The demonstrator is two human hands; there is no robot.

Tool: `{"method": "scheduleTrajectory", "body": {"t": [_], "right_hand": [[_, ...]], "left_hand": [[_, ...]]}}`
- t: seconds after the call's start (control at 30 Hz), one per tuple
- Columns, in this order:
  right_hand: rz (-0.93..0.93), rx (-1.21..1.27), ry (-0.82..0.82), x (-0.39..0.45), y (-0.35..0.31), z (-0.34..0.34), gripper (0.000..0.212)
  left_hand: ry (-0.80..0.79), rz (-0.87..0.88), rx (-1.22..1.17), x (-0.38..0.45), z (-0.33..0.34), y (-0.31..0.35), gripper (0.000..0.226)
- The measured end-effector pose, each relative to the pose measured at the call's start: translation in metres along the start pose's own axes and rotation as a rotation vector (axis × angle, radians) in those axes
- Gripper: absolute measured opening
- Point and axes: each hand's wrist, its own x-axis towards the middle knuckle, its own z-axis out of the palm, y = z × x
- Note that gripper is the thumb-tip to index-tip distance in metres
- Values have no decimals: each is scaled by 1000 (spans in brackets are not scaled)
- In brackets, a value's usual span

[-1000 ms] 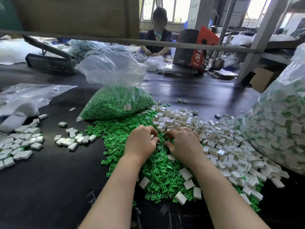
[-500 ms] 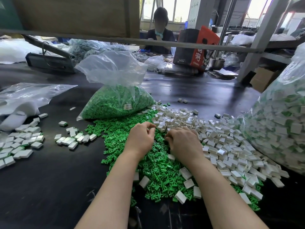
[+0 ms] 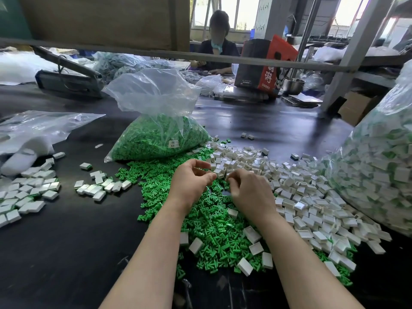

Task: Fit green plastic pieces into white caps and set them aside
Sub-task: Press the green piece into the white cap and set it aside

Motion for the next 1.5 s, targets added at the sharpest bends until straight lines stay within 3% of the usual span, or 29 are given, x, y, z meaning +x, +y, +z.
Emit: {"method": "scheduleTrajectory", "body": {"t": [0.23,0.47,0.6,1.0,1.5], "right_hand": [[56,285,91,0,0,-4,11],[152,865,167,4,-2,-14,11],[187,1106,181,2,-4,-18,12],[116,1014,172,2,-7,-13,11],[118,990,49,-1,-5,-19,9]], "left_hand": [[-15,-73,-199,-2,0,0,12],[-69,-148,-543,-7,-3,7,24],[-108,-156,-620,-7,-4,9,31],[-138,-119,-576,-9,-3,9,34],[-117,5,-428,-9,-2,9,22]]}}
